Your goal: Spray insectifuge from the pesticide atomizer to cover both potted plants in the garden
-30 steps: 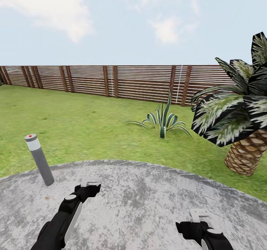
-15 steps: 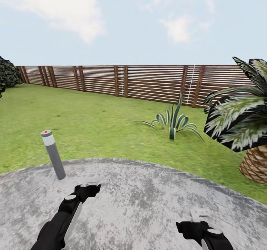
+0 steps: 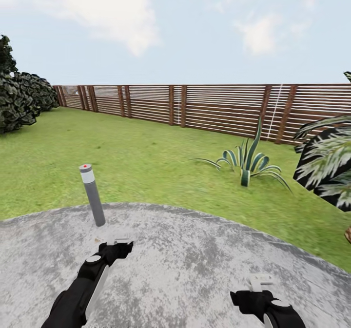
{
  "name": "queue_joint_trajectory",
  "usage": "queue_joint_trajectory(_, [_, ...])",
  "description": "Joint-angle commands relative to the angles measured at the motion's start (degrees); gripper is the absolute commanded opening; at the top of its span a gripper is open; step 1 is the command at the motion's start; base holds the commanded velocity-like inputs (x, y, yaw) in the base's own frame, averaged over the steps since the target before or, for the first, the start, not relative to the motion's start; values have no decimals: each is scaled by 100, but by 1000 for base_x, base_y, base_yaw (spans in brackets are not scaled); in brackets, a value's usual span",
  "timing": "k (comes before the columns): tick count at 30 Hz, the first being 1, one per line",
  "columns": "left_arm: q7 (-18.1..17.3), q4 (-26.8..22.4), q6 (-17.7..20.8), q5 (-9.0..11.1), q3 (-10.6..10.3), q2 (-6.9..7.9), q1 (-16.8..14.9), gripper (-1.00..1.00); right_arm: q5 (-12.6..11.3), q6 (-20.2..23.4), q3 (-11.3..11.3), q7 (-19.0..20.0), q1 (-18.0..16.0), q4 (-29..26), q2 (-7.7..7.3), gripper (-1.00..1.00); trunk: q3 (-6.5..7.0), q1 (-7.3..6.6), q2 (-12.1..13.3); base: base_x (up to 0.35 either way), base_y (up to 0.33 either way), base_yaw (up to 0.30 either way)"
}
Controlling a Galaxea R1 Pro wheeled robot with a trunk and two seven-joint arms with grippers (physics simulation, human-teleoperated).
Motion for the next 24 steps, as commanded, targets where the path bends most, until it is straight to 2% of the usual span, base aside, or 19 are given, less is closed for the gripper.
queue_joint_trajectory(1, [3, -6, 30, 0, -2, -1, -3, 100, 0, 29, -2, 2, -3, -8, -4, 100, -9, 0, -4, 0, 0, 252])
queue_joint_trajectory(12, [2, -6, 30, 7, -10, -47, -2, 100, 0, 30, 13, 1, -4, -4, 1, 100, -42, 0, -4, -17, 0, 252])
queue_joint_trajectory(16, [2, -6, 30, 13, -18, -116, -2, 100, 0, 30, 13, -1, -4, -3, 1, 100, -56, 0, -4, -242, 0, 252])
queue_joint_trajectory(24, [-5, -6, 30, 13, -11, -120, -2, 100, 0, 30, 13, 0, -4, 0, 1, 100, -84, 0, -4, -326, 0, 252])
